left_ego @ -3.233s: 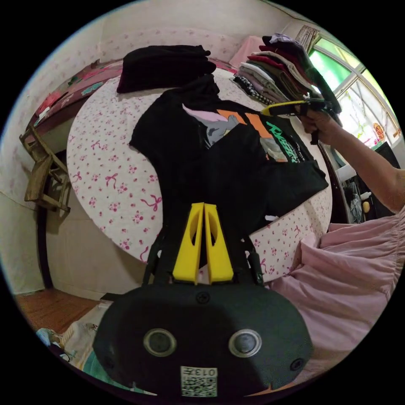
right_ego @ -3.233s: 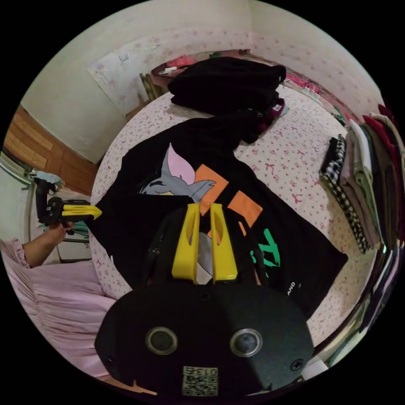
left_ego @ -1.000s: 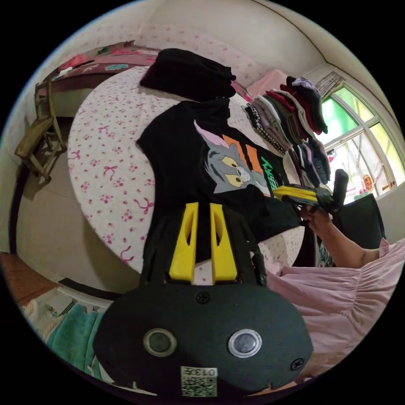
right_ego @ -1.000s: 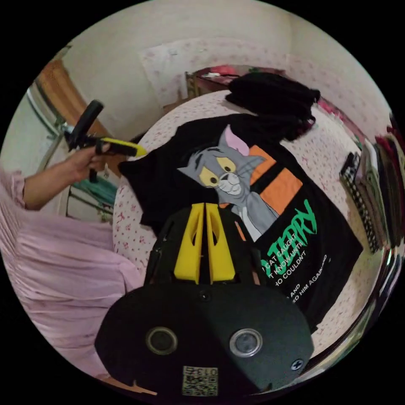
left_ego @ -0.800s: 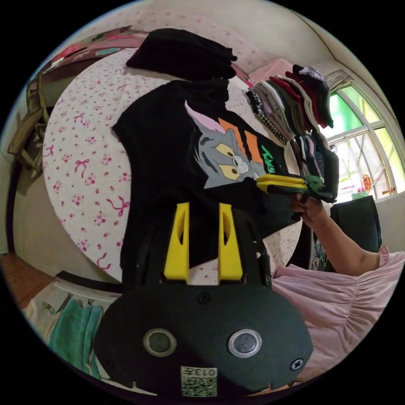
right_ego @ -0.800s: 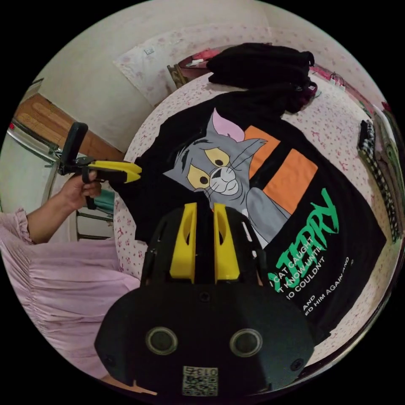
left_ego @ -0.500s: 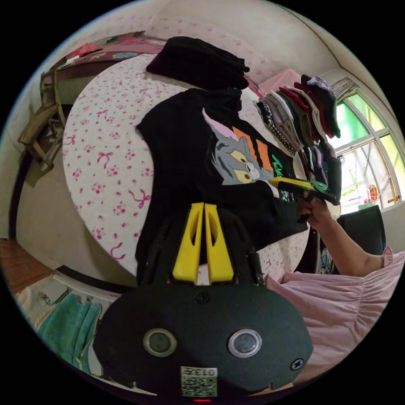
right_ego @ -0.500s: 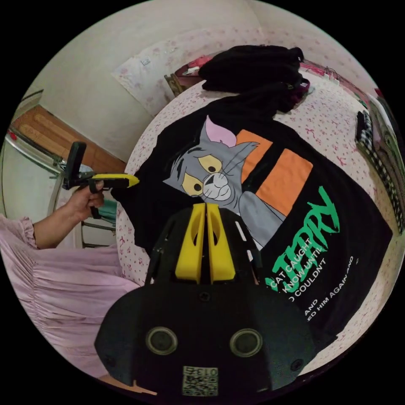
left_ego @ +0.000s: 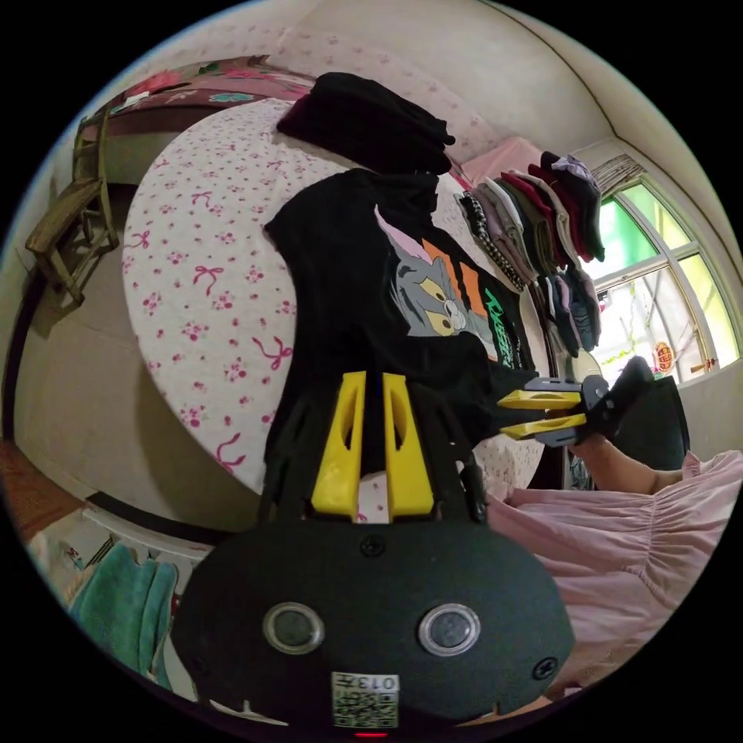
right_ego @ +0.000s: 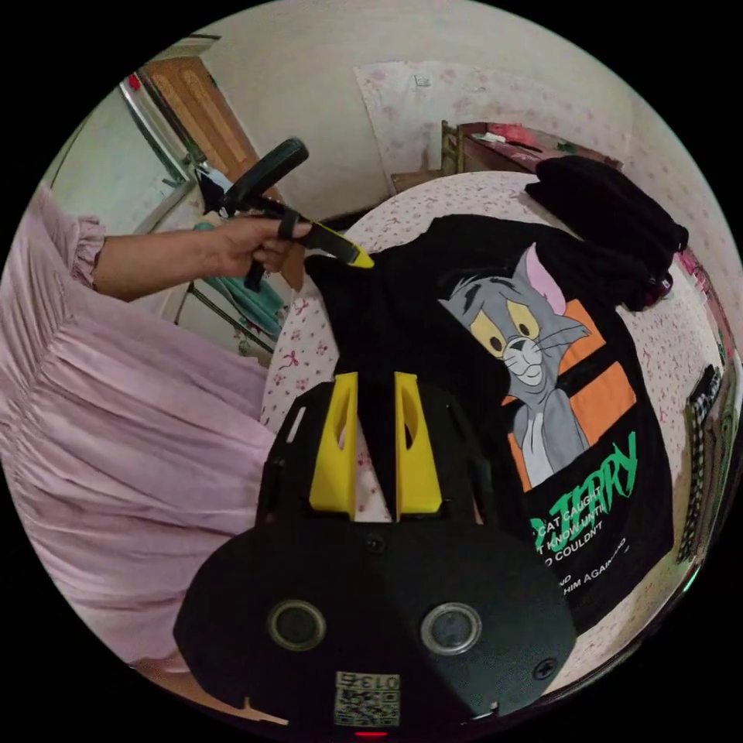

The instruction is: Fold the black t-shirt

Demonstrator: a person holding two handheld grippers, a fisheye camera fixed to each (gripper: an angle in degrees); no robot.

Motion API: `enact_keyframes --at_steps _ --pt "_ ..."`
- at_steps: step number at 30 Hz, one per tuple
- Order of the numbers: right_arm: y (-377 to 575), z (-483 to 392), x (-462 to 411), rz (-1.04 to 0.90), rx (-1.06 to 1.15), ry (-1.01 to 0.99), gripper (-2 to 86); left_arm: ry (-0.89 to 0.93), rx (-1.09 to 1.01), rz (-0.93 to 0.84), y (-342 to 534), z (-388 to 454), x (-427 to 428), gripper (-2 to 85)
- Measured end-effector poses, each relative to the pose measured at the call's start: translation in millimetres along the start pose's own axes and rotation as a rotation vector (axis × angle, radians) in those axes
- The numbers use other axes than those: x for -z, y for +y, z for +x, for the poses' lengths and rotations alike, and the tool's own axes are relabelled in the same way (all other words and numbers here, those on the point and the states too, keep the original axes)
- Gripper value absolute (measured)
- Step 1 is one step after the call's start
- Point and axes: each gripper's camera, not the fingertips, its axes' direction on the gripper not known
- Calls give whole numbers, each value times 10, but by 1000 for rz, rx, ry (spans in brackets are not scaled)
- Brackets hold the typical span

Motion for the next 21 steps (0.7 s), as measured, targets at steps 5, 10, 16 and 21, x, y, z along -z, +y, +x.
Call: enact_keyframes --at_steps 5,10,16,21 --pt "-90 41 -364 -105 -42 53 32 9 9 -62 -73 -11 -219 21" --pt "-122 -21 -14 -26 23 231 15 35 -16 -33 -13 47 -260 2" --pt "126 66 -180 -176 63 203 37 91 53 -26 182 -45 -359 -1" --pt "294 470 157 0 -176 104 58 45 90 21 302 -226 -113 -2"
